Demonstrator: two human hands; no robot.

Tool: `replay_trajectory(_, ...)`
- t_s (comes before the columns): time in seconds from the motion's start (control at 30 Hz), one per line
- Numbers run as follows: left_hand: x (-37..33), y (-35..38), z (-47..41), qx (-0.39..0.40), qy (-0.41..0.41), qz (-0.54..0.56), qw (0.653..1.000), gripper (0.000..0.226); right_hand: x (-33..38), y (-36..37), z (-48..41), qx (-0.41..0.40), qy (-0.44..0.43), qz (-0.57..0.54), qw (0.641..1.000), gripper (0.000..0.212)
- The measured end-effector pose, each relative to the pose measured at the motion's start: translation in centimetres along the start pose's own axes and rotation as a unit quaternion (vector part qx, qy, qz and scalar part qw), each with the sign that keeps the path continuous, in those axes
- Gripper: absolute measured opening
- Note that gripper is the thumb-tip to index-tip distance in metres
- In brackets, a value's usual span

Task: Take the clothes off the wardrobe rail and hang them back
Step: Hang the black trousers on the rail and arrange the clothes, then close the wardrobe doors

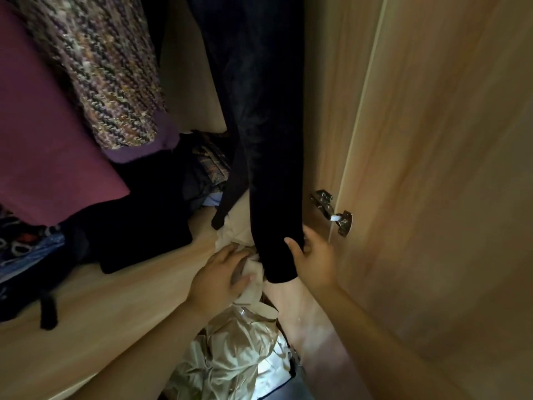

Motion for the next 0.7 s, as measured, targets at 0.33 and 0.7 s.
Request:
replay_trajectory(0.33, -7.8, -3.5, 8.5, -0.016, -0.091, -0.085, 0.992, 0.081, 0.9, -6.4, 9.8, 0.119, -0.051, 0.127, 0.983, 0.052)
replay_trajectory(0.7, -16.8, -8.3, 26.2, -0.034, -0.238, -0.193, 0.951, 0.079, 9.7, -7.3, 23.1, 0.258, -0.239, 0.236, 0.906, 0.077)
Point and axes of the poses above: each hand's wrist, its own z-axis away from the middle knuckle, its own y-axis out of the palm, x = y × z, the point moved 2 cm from there along -z, towards the middle knuckle, and after that the axes turned 8 degrees about y, right-handed, at the moved point
